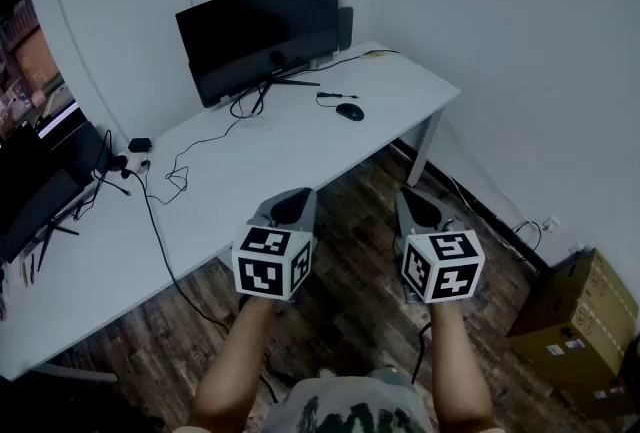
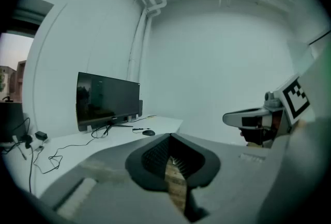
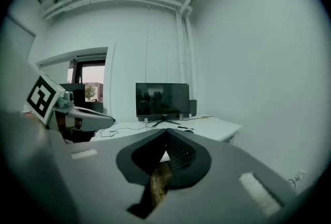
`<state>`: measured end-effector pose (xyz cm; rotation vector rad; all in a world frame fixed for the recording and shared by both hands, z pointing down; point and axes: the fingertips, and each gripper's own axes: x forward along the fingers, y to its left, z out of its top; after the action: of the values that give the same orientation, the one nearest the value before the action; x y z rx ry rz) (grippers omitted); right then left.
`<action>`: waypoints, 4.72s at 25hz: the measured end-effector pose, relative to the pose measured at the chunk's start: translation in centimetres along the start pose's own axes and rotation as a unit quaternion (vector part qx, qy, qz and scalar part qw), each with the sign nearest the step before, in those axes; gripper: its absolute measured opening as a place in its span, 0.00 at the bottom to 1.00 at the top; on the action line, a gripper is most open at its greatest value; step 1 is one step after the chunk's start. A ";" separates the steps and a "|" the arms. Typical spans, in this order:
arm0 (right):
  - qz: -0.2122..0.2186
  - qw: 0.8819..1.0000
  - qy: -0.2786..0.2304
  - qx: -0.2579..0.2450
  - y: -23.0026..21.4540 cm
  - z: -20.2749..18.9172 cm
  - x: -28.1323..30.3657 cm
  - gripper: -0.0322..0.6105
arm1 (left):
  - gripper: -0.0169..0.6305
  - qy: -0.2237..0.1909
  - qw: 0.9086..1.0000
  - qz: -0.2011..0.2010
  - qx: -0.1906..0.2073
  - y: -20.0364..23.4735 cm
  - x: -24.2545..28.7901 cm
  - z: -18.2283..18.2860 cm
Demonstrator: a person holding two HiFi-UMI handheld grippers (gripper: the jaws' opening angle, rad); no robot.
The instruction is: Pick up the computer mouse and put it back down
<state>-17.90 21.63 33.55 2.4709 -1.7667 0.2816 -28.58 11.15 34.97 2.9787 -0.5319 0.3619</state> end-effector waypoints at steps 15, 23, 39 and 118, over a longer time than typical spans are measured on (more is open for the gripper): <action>-0.015 1.000 -0.005 0.004 0.4 0.2 1.7 0.10 | 0.03 -0.002 1.000 -0.012 -0.001 1.2 0.7 0.0; -0.014 1.000 -0.004 0.010 -0.9 0.0 3.9 0.18 | 0.03 0.005 1.000 -0.008 -0.003 2.1 2.9 0.0; 0.011 1.000 0.009 0.022 -11.1 1.4 13.8 0.44 | 0.03 0.011 0.999 0.029 -0.020 4.0 15.6 2.3; 0.293 0.931 0.207 -0.071 -15.7 -4.5 57.2 0.59 | 0.03 0.044 0.949 0.285 -0.130 26.8 40.8 3.5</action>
<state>14.38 -25.49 50.04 1.5754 -2.1677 0.6333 -0.11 -27.80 43.05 2.4911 -1.3168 0.4215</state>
